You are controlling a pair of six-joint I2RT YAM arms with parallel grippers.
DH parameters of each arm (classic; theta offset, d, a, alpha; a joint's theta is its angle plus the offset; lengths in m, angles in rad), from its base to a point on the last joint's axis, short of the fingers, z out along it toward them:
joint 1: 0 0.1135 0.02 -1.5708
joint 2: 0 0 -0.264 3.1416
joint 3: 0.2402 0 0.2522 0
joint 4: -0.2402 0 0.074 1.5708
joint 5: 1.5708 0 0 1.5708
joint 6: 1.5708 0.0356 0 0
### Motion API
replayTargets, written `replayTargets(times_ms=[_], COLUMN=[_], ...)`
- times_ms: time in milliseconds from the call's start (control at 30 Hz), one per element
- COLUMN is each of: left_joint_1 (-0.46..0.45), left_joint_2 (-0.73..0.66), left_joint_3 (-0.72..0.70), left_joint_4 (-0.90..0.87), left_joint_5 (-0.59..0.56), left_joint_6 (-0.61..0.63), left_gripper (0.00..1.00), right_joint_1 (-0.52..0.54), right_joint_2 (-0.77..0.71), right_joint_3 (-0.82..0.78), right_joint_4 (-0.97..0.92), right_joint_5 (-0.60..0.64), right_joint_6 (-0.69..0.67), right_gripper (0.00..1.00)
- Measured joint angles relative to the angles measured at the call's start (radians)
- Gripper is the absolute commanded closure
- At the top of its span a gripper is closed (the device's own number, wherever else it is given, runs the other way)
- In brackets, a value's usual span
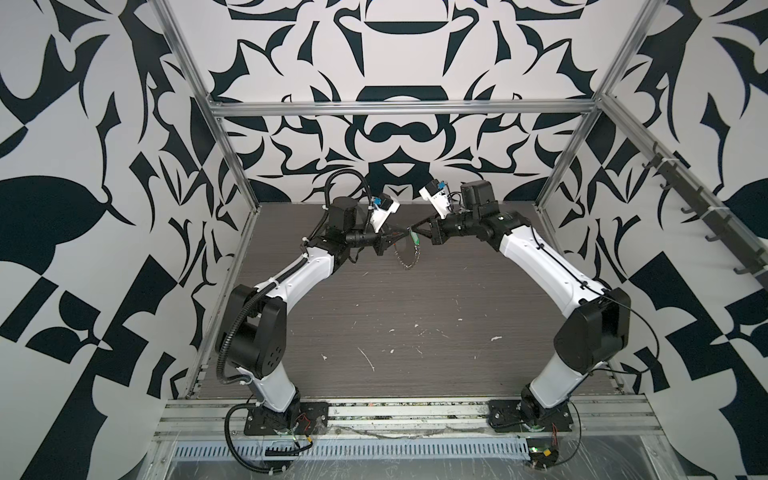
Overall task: Attach keys to a key ring
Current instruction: Insert the key into the keyring.
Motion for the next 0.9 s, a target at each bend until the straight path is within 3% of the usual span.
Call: replayTargets(times_ms=[600,900], left_joint_1=[0.002,-0.001], left_joint_2=[-0.033,-0.034], left_joint_3=[-0.018,-0.074], left_joint_4=[0.064,0.254], left_joint_5=[-0.015,-0.008], left_joint_6=[-0.005,-0.113], left_gripper=[1.0,1.0], right_joint_1=[-0.032,-0.071], right_joint_2=[0.0,-0.001], right_joint_3=[-0.016,-0.04], right_joint_4=[0.032,0.101], right_joint_5=[-0.067,-0.194], right_joint_6=[0.069,0.152], right_gripper=[1.0,1.0])
